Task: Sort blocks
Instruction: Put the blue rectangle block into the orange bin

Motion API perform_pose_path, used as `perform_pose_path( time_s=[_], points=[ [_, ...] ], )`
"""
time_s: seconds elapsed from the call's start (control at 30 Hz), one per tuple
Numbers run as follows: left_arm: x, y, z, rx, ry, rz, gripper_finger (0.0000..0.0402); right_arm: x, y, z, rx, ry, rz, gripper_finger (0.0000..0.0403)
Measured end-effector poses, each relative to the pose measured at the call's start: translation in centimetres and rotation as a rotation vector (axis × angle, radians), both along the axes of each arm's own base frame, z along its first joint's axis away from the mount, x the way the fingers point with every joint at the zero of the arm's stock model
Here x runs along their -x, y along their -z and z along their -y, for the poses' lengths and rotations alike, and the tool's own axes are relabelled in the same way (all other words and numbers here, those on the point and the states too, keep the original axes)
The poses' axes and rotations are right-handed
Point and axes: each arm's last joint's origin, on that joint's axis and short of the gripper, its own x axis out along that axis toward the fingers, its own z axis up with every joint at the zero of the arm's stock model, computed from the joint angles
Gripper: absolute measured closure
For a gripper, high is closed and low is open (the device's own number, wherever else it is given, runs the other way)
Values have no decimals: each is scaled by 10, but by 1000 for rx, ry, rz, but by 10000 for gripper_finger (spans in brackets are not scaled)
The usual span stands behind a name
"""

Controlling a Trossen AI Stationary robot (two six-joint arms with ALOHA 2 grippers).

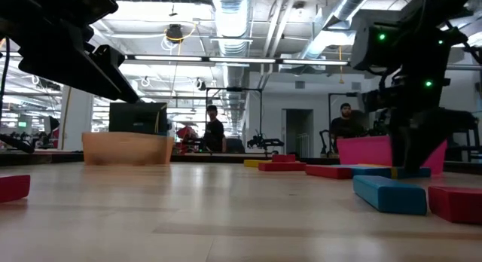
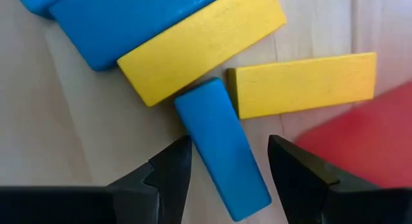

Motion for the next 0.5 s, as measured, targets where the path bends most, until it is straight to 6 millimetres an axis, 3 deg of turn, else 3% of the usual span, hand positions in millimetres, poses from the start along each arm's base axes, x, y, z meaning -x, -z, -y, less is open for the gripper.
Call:
perform_pose_path(
  time_s=[0.33,0.5],
  points=[
    [-1,0,-2,-21,4,-2,205,0,4,-1,-39,20,31,186],
    [-1,0,-2,-27,8,-2,205,0,4,-3,-57,36,37,218]
  ],
)
